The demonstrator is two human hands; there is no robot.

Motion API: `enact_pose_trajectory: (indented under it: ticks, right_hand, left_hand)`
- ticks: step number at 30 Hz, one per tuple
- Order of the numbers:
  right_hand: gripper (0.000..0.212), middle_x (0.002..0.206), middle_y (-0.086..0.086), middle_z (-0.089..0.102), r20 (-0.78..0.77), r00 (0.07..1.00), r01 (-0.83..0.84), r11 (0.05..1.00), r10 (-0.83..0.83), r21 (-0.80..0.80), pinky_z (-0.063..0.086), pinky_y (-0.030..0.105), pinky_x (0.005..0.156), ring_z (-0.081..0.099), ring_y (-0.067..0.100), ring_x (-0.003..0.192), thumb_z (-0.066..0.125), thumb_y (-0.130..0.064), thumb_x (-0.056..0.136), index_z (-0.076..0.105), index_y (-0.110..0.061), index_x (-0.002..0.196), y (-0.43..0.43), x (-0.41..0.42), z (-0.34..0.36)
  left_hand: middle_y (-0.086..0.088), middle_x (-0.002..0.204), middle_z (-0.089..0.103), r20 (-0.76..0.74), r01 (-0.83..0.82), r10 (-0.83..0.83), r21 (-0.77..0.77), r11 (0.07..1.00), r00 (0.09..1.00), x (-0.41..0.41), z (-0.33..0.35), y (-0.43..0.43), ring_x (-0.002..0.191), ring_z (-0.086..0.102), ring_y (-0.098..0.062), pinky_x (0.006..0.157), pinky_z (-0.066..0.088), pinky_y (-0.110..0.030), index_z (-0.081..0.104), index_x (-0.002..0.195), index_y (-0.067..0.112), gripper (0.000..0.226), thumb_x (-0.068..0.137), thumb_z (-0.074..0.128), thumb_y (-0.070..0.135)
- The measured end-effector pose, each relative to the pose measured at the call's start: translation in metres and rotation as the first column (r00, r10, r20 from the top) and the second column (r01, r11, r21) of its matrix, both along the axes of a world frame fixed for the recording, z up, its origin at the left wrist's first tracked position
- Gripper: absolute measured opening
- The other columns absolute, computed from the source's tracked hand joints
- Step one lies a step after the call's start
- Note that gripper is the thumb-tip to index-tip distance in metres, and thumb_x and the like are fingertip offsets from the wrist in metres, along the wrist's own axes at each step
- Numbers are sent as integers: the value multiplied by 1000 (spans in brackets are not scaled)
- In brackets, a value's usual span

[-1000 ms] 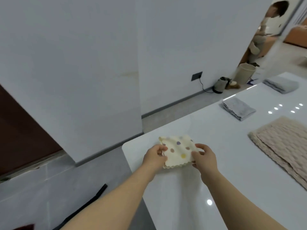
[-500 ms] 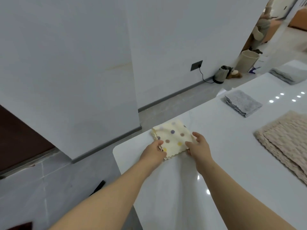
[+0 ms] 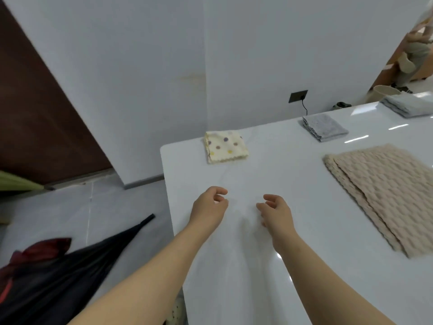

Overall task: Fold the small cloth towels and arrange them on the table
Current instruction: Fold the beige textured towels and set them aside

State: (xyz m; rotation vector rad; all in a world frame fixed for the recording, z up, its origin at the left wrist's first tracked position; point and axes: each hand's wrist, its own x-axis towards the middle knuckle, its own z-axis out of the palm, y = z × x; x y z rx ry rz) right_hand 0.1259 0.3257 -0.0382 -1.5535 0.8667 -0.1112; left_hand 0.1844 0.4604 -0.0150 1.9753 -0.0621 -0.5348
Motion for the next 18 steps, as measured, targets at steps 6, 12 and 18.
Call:
enact_pose_trajectory:
  ticks: [6, 12, 18]
  right_hand:
    - [30, 105, 1, 54, -80, 986, -147, 989, 147, 1, 44, 31, 83, 53, 21, 97, 52, -14, 88, 51, -14, 118, 11, -115, 17]
    - [25, 94, -3, 55, -172, 964, -223, 968, 202, -113, 40, 21, 63, 52, 13, 83, 51, -15, 88, 54, -14, 113, -2, -183, 23]
    - [23, 102, -1, 57, -201, 960, -238, 947, 195, -215, 38, 16, 61, 52, 12, 88, 50, -17, 89, 56, -15, 111, -32, -207, 22]
  left_hand:
    - [9, 93, 50, -2, -18, 18, 54, 998, 1000, -114, 11, 16, 70, 48, -3, 57, 40, -18, 57, 105, 24, 20, 90, 45, 17]
    - [6, 100, 55, 13, 137, -140, 130, 982, 990, -174, 10, 9, 73, 50, -6, 61, 42, -20, 57, 108, 22, 22, 90, 46, 20]
    - [8, 101, 55, 71, 269, -284, 169, 948, 956, -194, 5, -30, 93, 53, -11, 83, 45, -26, 57, 110, 23, 23, 90, 47, 22]
